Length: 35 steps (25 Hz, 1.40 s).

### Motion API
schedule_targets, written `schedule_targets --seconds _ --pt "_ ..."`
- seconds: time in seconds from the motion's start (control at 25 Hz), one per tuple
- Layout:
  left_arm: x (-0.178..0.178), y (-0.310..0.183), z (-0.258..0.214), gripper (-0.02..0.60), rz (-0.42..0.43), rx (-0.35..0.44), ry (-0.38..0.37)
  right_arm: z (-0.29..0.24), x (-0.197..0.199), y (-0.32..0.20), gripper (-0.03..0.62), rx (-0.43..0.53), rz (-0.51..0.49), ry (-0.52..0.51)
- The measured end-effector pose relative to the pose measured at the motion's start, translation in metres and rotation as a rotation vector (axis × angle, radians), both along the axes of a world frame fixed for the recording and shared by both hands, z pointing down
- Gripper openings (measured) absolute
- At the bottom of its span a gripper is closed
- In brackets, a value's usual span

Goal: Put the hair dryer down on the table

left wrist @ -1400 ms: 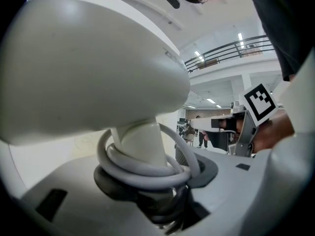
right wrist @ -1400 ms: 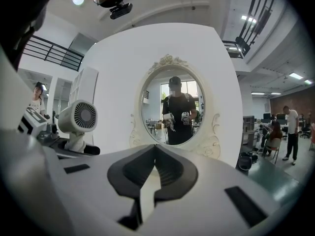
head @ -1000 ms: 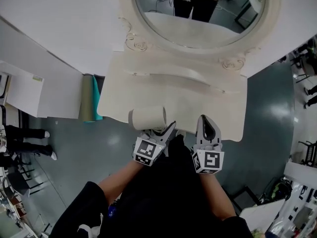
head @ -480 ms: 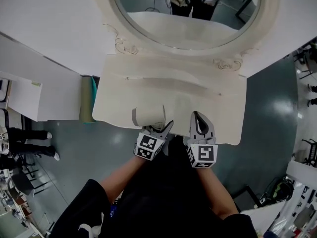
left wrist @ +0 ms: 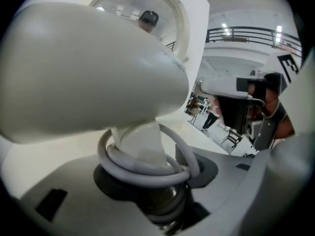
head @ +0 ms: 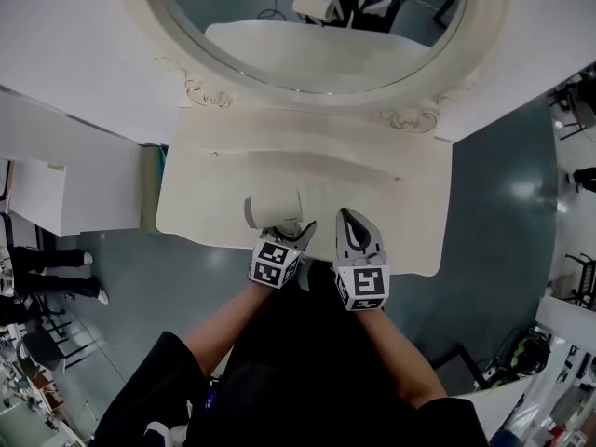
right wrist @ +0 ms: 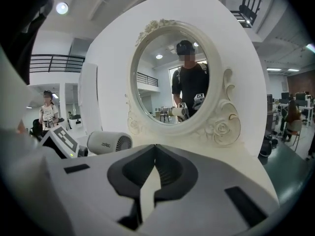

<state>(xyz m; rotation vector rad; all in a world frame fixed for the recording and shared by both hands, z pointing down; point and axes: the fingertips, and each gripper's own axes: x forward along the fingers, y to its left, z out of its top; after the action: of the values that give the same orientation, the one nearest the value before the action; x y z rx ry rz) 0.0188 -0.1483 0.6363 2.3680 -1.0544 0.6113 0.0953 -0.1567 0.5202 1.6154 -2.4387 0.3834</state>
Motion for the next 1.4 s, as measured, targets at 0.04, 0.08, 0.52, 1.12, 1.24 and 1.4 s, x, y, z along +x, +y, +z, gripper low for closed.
schedule_targets --seconds 0.04,0.08,0.52,1.12,1.24,1.4 --pt "0.003 -0.002 0.005 0.252 -0.011 -0.025 0.006 0.003 0.002 -0.001 0.017 -0.009 -0.004 -0.002" --pt "0.005 -0.004 0.010 0.252 -0.021 -0.050 0.010 0.007 0.004 -0.002 0.017 -0.020 -0.010 -0.006" --pt "0.012 0.000 0.074 0.252 0.022 -0.275 -0.044 0.046 -0.008 -0.004 0.017 -0.122 -0.087 -0.016" --pt "0.018 0.000 0.109 0.252 0.134 -0.460 -0.087 0.071 0.006 -0.010 0.017 -0.175 -0.058 0.021" --pt "0.019 0.002 0.113 0.252 0.132 -0.492 -0.080 0.075 0.011 -0.009 0.017 -0.189 -0.045 0.036" --pt "0.021 -0.001 0.115 0.252 0.136 -0.521 -0.063 0.078 0.013 -0.012 0.017 -0.193 -0.040 0.036"
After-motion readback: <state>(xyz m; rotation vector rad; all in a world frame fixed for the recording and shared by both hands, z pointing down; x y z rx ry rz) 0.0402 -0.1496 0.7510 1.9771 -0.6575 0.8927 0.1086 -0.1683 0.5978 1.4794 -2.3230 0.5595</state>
